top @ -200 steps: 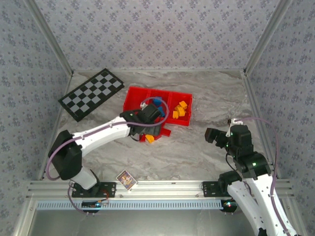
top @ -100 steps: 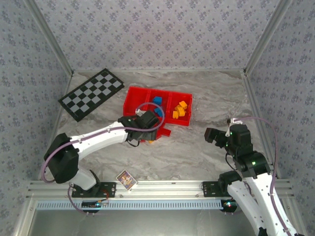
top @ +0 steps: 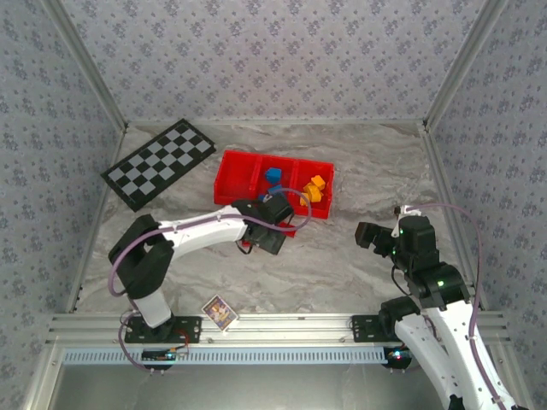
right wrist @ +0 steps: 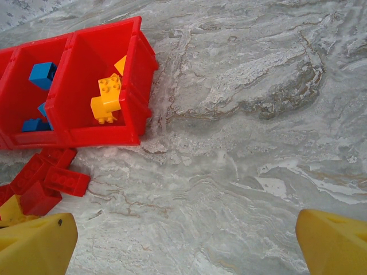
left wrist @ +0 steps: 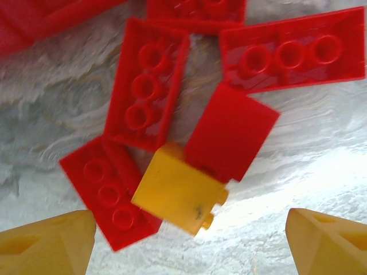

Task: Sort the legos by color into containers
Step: Pick up the lego from the center of the table.

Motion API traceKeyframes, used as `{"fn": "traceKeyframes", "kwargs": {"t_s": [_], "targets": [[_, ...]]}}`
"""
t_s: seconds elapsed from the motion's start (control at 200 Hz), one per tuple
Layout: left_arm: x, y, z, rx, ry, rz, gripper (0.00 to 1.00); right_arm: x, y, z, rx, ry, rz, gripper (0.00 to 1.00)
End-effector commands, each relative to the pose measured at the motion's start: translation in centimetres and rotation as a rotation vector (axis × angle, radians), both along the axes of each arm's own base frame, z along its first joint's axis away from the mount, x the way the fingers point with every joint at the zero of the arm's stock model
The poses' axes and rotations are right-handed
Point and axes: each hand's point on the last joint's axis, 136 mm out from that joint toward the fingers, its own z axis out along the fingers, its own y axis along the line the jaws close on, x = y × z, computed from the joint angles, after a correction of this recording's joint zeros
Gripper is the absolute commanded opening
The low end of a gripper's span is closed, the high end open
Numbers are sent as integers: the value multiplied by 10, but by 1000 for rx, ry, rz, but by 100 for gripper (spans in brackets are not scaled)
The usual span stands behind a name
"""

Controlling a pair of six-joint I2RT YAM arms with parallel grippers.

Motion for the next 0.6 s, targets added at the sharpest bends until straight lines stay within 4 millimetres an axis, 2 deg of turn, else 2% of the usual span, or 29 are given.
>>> {"fn": "traceKeyframes", "kwargs": {"t_s": [0.0,0.105,0.21,0.595], "targets": [[0,-9,-1,42,42,-143,86,1,1,-2,2,3,-3,100],[3,-19,-6,32,69,-183,84,1,0,-2,2,2,-4,100],[8,-19,-11,53,86,-180,80,1,0,-1,-1,1,-6,100],[17,3,-19,87,106,-115,74,2,0,-2,-4,6,-4,100]]}}
